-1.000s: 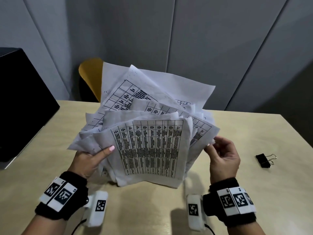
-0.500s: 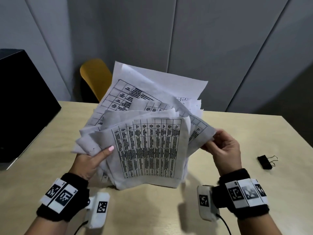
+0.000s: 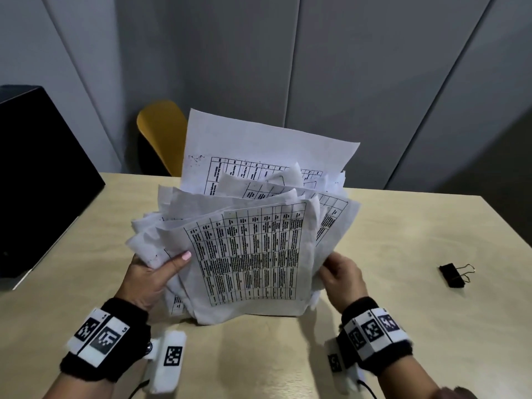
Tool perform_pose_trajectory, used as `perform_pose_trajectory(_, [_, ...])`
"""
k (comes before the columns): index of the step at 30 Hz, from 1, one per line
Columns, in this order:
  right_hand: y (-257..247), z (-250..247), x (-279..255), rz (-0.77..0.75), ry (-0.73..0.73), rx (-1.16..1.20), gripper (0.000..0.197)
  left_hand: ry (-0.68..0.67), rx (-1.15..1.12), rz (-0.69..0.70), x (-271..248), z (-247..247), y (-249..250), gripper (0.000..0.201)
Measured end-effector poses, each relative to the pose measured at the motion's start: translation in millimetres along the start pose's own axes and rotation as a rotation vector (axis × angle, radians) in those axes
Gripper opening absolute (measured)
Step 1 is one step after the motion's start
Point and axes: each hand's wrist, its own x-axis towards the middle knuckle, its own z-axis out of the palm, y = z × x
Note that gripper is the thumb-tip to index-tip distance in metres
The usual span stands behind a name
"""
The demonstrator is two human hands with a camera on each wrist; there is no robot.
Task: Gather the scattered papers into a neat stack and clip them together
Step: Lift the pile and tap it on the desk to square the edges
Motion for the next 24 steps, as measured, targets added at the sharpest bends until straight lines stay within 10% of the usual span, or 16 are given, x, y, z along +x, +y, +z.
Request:
perform_pose_trajectory(4, [18, 22, -11, 0.027, -0.175, -0.218, 0.026, -0.025, 0.008, 0.031, -2, 3, 2, 0.030])
perform_pose_trajectory(10, [10, -11, 0, -0.033, 0.249, 0.319, 0.019, -0.047, 0.001, -0.004, -3, 3, 9, 0.058])
perform_pose_trajectory(14, [-8, -30, 19, -0.035, -0.024, 0.796, 0.116, -0.055, -0.035, -0.001, -4, 6, 12, 0.062])
perform_pose_trajectory(17, [-13, -25, 24, -0.069, -0.164, 0.799, 0.130, -0.058, -0.004, 0.022, -5, 4, 11, 0.063])
perform_pose_trajectory(20, [-19, -20, 23, -0.025, -0.146, 0.675, 0.109, -0.090, 0.016, -0.006, -6, 6, 14, 0.077])
perform_pose_trajectory(24, [-35, -13, 15, -0.110, -0.142, 0.556, 0.028, -0.093, 0.011, -0.040, -7, 9, 16, 0.086])
